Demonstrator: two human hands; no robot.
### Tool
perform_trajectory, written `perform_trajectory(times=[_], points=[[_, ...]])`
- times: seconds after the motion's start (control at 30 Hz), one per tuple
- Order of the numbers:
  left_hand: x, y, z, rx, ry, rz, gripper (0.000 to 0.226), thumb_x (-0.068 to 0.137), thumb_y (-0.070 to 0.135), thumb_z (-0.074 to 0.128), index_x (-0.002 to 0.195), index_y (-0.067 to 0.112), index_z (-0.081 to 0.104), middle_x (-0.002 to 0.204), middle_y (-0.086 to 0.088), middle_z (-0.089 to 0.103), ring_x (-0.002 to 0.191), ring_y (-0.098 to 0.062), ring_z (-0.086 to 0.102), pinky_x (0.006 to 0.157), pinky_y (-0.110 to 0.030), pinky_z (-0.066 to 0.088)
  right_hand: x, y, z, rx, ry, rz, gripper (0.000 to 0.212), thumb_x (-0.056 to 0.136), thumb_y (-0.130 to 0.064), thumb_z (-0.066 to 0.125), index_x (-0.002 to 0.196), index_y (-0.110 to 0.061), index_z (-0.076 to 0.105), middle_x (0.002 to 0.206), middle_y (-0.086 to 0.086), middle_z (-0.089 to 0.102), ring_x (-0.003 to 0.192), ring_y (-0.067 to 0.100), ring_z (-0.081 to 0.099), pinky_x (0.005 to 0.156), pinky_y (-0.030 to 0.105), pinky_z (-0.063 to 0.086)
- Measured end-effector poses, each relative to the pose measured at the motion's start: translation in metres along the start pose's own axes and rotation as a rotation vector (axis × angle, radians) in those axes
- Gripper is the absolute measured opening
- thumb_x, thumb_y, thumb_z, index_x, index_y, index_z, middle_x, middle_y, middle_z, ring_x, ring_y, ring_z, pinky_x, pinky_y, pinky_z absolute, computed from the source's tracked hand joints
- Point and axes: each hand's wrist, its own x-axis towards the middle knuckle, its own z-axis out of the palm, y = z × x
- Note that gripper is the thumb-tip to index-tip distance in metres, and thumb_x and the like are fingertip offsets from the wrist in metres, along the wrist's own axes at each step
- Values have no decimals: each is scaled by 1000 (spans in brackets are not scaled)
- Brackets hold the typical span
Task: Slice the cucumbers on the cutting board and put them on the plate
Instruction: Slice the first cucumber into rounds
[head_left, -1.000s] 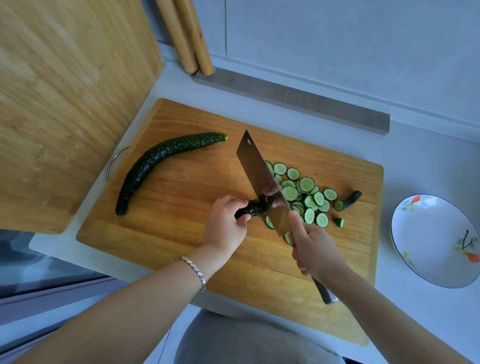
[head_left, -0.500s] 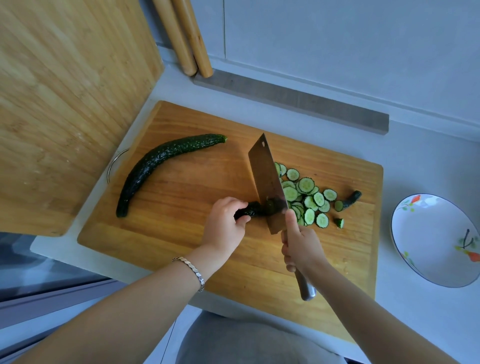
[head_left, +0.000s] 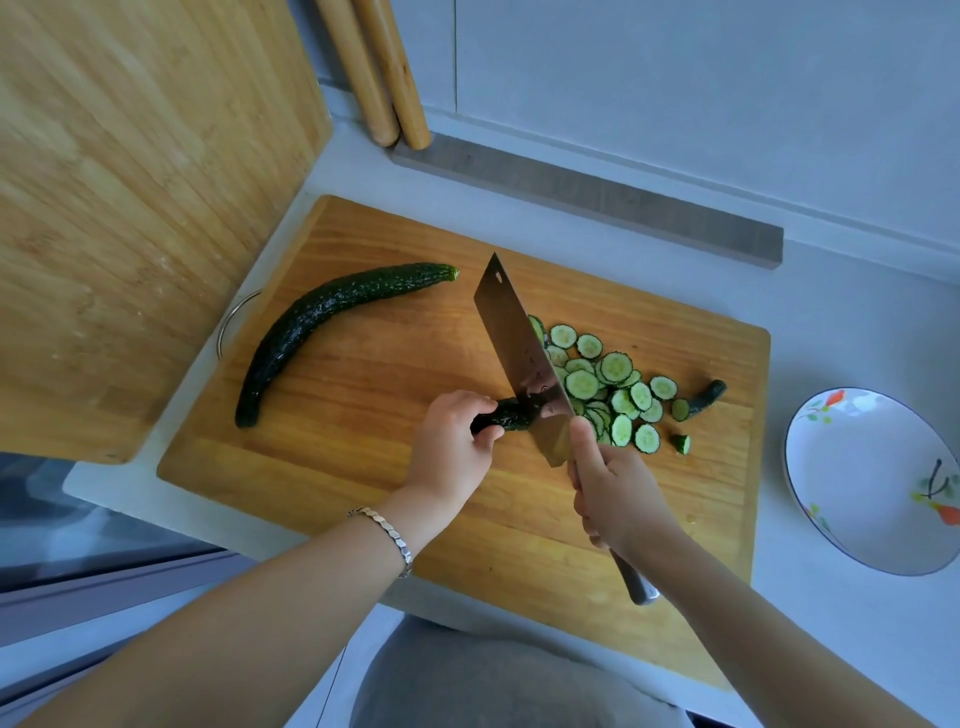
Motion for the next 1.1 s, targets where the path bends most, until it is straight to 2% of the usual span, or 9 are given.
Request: perform_trajectory(times=[0.1, 0.27, 0.47, 0.57, 0.77, 0.87, 0.97, 1.03, 1.1], points=[[0, 0, 1, -1, 5, -3, 23, 72, 3, 76, 93, 2, 69, 94, -8, 68, 92, -25, 59, 79, -19, 39, 5, 2, 7, -43, 20, -24, 54, 91, -60, 31, 69, -12, 39, 61, 10, 34, 56, 21, 31, 56, 33, 28], [0, 0, 0, 23, 0, 22, 22, 71, 4, 77, 92, 3, 70, 92, -8, 68, 90, -25, 60, 79, -21, 40, 21, 5, 21, -102, 35, 14, 57, 91, -64, 28, 68, -12, 38, 60, 7, 35, 54, 20, 33, 56, 33, 31], [1, -2, -2, 19, -32, 46, 23, 74, 6, 75, 96, 4, 68, 95, -7, 66, 93, -24, 60, 79, -23, 44, 20, -4, 12, 251, -11, 201, 59, 93, -62, 30, 83, -9, 54, 46, -1, 29, 38, 15, 26, 43, 21, 26], [2, 0, -6, 57, -72, 67, 23, 77, 12, 72, 99, 6, 66, 97, -5, 65, 94, -22, 60, 79, -25, 47, 14, -1, -2, 263, -44, 222, 58, 92, -62, 31, 68, -11, 44, 46, -2, 28, 38, 14, 24, 42, 21, 25], [22, 21, -41, 63, 150, 503, 26, 87, 23, 54, 110, 11, 53, 115, -7, 49, 100, -27, 55, 85, -36, 47, -2, 14, -48, -421, 110, -148, 56, 88, -62, 36, 62, -12, 44, 57, 1, 39, 53, 17, 37, 52, 29, 28], [42, 46, -59, 279, -246, 706, 43, 95, 37, 38, 132, 17, 45, 141, -6, 40, 126, -24, 40, 107, -40, 31, -6, 12, -66, -768, 157, -256, 48, 85, -66, 36, 61, -25, 34, 57, -5, 45, 56, 16, 46, 48, 28, 30], [53, 60, -56, 622, -773, 629, 54, 96, 50, 10, 145, 32, -2, 152, 8, -13, 139, -9, -9, 111, -30, -7, -1, 13, -72, -998, 153, -312, 51, 80, -75, 28, 77, -26, 43, 71, -4, 57, 79, 23, 61, 54, 28, 38], [56, 62, -44, 639, -995, 541, 53, 96, 51, 6, 143, 36, -12, 150, 11, -21, 137, -7, -17, 112, -30, -10, 1, 14, -74, -1084, 197, -419, 52, 82, -75, 26, 81, -25, 40, 76, -5, 60, 82, 20, 64, 49, 26, 32], [62, 62, -32, 567, -1083, 475, 52, 96, 52, 8, 142, 40, -14, 149, 12, -23, 137, -6, -19, 113, -32, -9, 3, 15, -76, -1121, 263, -589, 54, 85, -74, 23, 71, -23, 35, 60, -4, 56, 61, 16, 64, 39, 23, 20]])
